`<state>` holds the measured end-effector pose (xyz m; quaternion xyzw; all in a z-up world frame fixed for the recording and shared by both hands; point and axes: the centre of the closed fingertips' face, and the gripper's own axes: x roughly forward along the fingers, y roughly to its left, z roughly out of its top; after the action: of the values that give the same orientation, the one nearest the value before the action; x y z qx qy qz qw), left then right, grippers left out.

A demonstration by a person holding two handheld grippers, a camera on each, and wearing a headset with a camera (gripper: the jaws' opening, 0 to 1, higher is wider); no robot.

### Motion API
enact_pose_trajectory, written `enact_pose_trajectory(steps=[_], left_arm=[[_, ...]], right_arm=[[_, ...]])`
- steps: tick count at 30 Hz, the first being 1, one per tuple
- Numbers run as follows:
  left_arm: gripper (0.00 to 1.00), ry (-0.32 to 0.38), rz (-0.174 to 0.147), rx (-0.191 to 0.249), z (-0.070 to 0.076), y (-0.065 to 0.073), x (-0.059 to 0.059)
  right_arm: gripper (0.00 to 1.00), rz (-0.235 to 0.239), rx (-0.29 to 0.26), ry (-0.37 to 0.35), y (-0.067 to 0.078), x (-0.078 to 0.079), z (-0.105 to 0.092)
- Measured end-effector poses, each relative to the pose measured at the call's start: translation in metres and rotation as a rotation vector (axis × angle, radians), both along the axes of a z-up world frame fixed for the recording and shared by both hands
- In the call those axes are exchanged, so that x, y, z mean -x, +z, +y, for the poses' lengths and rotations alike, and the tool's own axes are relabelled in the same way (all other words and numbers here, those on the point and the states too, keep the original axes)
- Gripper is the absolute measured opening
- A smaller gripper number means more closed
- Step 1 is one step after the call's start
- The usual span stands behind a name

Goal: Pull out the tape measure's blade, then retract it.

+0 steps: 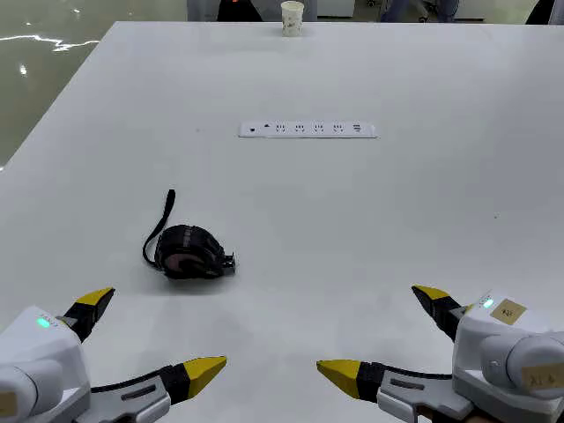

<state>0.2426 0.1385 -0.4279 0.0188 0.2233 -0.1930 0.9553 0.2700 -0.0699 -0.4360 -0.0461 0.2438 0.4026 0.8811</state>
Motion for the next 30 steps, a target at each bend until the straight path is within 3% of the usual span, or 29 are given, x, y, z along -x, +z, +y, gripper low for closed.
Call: enact_pose_trajectory(steps=[30], left_arm=[[0.99,-0.012,0.002,-0.01,-0.0017,0.0019,-0.0011]], right_arm=[[0.99,-0.007,0.019,0.029,0.0006,-0.0011,0.0014]])
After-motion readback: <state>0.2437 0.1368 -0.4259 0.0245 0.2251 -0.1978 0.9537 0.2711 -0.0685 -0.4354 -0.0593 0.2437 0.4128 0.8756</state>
